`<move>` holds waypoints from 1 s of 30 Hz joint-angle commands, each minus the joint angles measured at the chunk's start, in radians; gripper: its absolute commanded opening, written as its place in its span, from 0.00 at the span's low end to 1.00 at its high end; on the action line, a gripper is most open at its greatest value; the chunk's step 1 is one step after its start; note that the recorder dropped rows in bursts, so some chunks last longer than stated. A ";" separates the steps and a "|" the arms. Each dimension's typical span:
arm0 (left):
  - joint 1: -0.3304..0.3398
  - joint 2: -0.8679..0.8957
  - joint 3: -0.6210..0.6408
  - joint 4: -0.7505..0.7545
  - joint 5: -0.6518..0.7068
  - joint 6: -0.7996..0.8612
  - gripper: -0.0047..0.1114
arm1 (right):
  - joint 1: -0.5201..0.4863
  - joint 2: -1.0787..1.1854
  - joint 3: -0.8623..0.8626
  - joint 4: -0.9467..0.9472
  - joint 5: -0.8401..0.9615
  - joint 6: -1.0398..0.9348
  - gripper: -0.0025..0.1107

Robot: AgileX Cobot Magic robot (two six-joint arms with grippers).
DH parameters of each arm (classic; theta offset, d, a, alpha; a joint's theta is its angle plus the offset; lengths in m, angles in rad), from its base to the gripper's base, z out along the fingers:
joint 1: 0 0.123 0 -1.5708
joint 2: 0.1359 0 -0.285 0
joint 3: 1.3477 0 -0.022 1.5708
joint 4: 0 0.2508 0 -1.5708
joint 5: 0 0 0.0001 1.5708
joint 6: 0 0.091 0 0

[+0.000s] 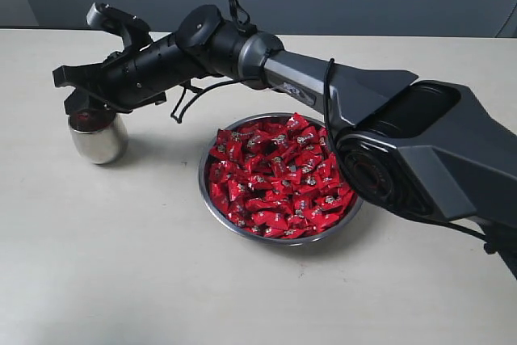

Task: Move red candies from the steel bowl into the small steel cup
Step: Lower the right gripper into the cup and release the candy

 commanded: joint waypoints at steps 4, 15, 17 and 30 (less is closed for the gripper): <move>0.001 -0.004 0.004 -0.002 -0.002 -0.001 0.04 | -0.003 -0.003 -0.014 -0.042 -0.016 -0.008 0.01; 0.001 -0.004 0.004 -0.002 -0.002 -0.001 0.04 | -0.003 -0.003 -0.014 -0.083 -0.009 -0.087 0.01; 0.001 -0.004 0.004 -0.002 -0.002 -0.001 0.04 | -0.003 -0.003 -0.014 -0.083 -0.007 -0.133 0.01; 0.001 -0.004 0.004 -0.002 -0.002 -0.001 0.04 | 0.003 -0.003 -0.014 -0.083 -0.025 -0.305 0.01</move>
